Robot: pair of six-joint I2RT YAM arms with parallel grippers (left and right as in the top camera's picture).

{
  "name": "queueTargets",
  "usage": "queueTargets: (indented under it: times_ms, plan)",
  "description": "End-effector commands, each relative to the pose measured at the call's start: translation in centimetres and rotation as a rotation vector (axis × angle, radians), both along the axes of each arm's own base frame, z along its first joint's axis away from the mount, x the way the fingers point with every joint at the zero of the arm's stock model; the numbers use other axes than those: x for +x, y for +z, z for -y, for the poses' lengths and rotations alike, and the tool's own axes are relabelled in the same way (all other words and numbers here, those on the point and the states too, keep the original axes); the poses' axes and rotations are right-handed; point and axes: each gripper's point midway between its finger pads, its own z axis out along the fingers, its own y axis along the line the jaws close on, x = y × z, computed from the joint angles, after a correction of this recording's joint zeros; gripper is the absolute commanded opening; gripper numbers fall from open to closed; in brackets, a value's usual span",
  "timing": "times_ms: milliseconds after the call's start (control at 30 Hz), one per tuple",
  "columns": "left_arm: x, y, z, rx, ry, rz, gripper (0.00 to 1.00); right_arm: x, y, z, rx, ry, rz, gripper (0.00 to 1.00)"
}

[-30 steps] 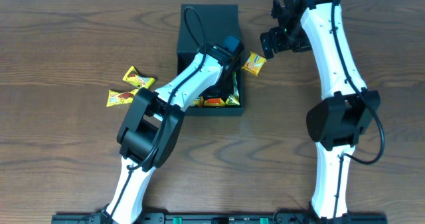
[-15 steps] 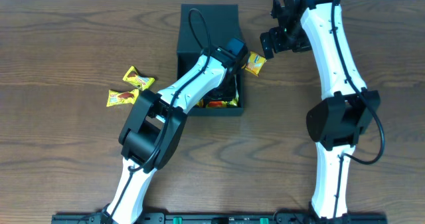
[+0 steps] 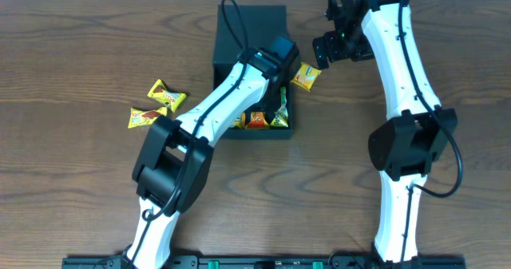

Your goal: Pack container

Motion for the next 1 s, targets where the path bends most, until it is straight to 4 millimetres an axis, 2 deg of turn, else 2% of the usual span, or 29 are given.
queueTargets:
  times_ms: [0, 133, 333, 467, 533, 600, 733, 833, 967]
  plan:
    - [0.9, 1.7, -0.7, 0.011, 0.006, 0.046, 0.53, 0.2, 1.9, 0.4, -0.001, -0.009, 0.051, 0.99]
    - [1.2, 2.3, -1.5, 0.017, 0.025, 0.04, 0.58, 0.2, 1.9, 0.4, -0.001, -0.009, 0.051, 0.99]
    - [2.2, 5.5, -4.6, 0.072, 0.084, 0.051, 0.61, 0.3, 1.9, 0.4, -0.001, -0.009, 0.053, 0.99]
    - [2.5, 7.9, -8.3, 0.109, 0.166, 0.029, 0.65, 0.4, 1.9, 0.4, 0.001, -0.009, 0.059, 0.99]
    - [2.2, 8.6, -10.9, 0.134, 0.224, -0.004, 0.66, 0.4, 1.9, 0.4, 0.001, -0.01, 0.059, 0.99]
    - [1.5, 9.5, -14.6, 0.154, 0.295, -0.044, 0.66, 0.4, 1.9, 0.4, 0.001, -0.01, 0.059, 0.99]
    - [1.4, 13.0, -20.0, 0.166, 0.318, 0.007, 0.7, 0.6, 1.9, 0.3, 0.002, -0.01, 0.068, 0.99]
    - [1.5, 14.0, -21.9, 0.14, 0.35, 0.031, 0.73, 0.9, 2.0, 0.3, 0.006, -0.017, 0.078, 0.99]
    - [2.3, 12.4, -22.3, -0.091, 0.462, -0.015, 0.77, 1.2, 2.1, -0.5, 0.048, -0.015, 0.088, 0.99]
